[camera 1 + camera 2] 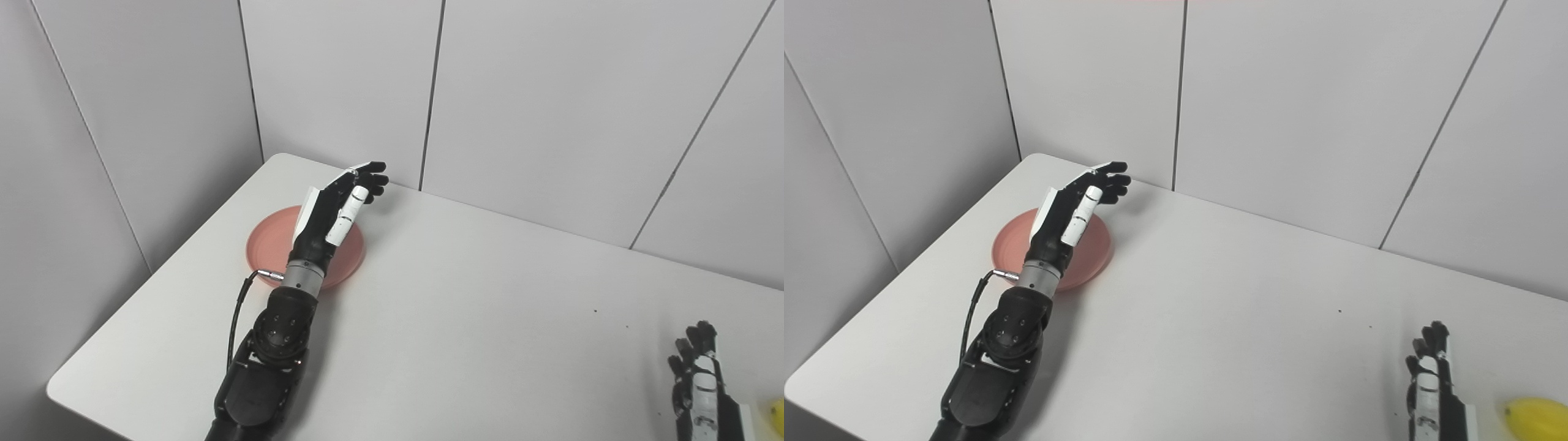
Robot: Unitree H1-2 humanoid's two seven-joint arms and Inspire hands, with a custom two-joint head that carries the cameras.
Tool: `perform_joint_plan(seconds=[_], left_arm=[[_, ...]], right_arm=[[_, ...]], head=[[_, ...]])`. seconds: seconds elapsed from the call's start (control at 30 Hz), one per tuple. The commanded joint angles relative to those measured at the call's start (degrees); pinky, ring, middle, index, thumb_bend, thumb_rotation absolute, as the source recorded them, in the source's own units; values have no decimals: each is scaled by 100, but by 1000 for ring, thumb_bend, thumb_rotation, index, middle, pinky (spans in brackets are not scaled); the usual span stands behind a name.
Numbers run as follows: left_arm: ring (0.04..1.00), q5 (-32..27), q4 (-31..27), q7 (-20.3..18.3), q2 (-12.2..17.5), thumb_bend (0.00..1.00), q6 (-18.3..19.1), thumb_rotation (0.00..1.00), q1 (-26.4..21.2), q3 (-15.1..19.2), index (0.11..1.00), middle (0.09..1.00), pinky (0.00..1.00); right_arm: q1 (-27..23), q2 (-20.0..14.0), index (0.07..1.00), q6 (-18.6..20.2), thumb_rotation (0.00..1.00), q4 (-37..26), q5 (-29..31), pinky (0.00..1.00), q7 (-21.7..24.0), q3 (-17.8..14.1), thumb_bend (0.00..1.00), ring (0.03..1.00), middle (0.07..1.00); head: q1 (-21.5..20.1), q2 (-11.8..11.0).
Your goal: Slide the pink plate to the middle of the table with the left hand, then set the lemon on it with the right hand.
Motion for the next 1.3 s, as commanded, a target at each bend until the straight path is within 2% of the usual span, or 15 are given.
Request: perform_joint_plan(seconds=[0.0,0.13,0.27,0.5,0.6,0.8,0.9,1.1,1.27], left_arm=[[736,-23,-59,105,191,632,-77,1000,-292,86,723,728,808],[729,-30,80,133,387,658,-37,1000,-389,221,726,728,798],[733,143,184,295,504,662,-169,1000,-401,283,729,735,765],[738,110,347,435,643,640,-153,1000,-415,402,721,725,804],[754,86,348,413,731,651,-14,1000,-407,475,729,734,822],[752,-143,514,209,1066,631,-254,1000,-403,572,748,745,788],[753,-325,499,122,1181,606,-158,1000,-376,616,752,750,775],[757,-550,612,86,1378,603,-87,1000,-309,727,757,750,811],[748,-570,700,140,1474,608,8,1000,-260,814,746,739,773]], right_arm=[[-133,-1,1000,-76,1000,-165,55,1000,33,-31,230,1000,1000],[-163,1,1000,-121,1000,-110,88,1000,36,-51,253,1000,1000],[-183,-31,999,-173,1000,-60,118,1000,70,-60,282,1000,998],[-214,-76,1000,-273,1000,41,133,1000,123,-72,318,1000,1000],[-220,-65,1000,-303,1000,43,105,1000,110,-61,321,1000,1000],[-203,-69,1000,-249,1000,15,95,1000,107,-59,323,1000,1000],[-185,-57,1000,-203,1000,-50,87,1000,94,-54,321,1000,1000],[-172,-71,1000,-212,1000,-51,129,1000,118,-61,316,1000,1000],[-149,-76,1000,-152,1000,-107,107,1000,107,-55,318,1000,1000]], head=[[-7,6],[78,-48],[172,-104],[219,-146],[204,-137],[202,-113],[203,-103],[203,-48],[205,-13]])
